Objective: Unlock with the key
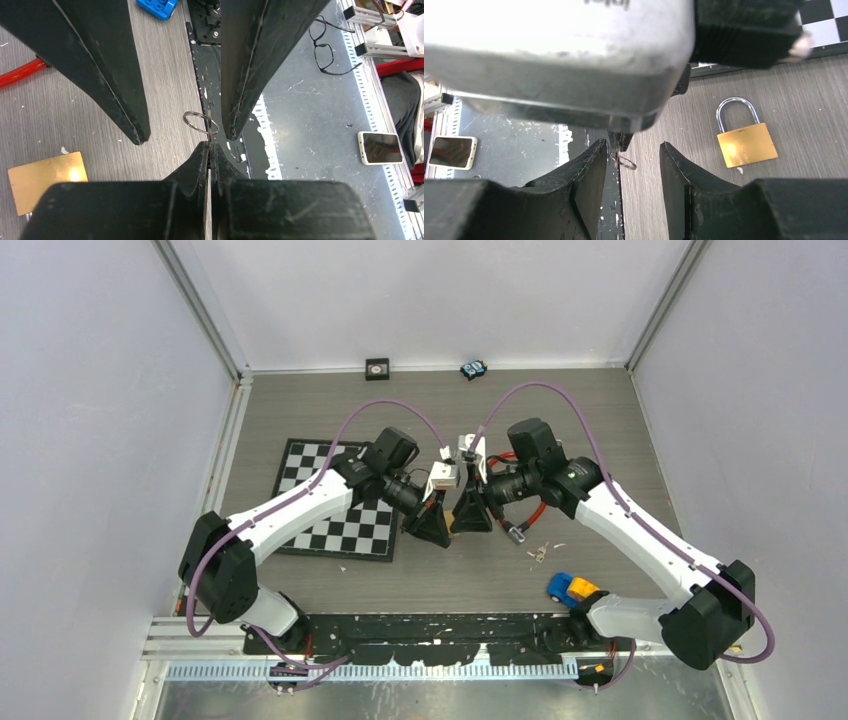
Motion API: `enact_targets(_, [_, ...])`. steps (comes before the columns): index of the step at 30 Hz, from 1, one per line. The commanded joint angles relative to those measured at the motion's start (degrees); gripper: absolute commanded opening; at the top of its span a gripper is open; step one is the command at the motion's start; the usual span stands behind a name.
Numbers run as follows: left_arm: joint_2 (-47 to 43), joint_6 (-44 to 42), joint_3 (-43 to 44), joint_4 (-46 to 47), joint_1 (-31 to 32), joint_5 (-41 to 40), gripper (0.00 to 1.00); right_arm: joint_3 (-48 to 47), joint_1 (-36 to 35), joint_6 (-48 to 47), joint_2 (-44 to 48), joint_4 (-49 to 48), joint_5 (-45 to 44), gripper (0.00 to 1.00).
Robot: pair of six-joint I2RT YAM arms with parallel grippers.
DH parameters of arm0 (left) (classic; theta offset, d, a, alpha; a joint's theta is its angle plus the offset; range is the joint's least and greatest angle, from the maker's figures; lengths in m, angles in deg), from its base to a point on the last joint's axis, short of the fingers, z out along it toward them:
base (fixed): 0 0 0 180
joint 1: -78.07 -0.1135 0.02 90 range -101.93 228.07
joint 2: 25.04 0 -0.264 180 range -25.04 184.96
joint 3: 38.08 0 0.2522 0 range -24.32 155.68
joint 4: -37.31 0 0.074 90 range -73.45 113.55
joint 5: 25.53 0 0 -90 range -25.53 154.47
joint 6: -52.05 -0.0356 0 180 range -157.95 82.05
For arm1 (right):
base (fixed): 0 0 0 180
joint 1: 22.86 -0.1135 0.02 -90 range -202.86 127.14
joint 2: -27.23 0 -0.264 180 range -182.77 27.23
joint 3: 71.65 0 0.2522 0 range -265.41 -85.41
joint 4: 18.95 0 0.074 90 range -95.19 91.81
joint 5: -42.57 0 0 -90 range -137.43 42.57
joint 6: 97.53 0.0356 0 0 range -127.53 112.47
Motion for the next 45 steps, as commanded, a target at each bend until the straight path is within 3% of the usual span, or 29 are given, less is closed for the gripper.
enact_targets(1, [-1.0,-0.8,1.5,-0.6,0.0,2.1,0.0,-1.6,-1.3,0.1,-1.1,-1.0,1.4,0.47])
enact_targets(14, [-1.1,-1.0,1.5,-0.7,-0.1,1.7,0.0,-0.3,-2.1,-0.1,-1.8,-0.9,1.6,0.33])
enact_targets(40, [-1.3,-1.0,1.2,-0.7,-0.7,1.4,0.0,-0.1,-2.6,-3.0,-2.4,2.6,1.2,0.29])
enact_targets(45, [-1.2,-1.0,1.3,-0.7,-0.7,1.5,0.0,0.0,-2.7,-2.2,-2.5,1.9,1.5,0.24])
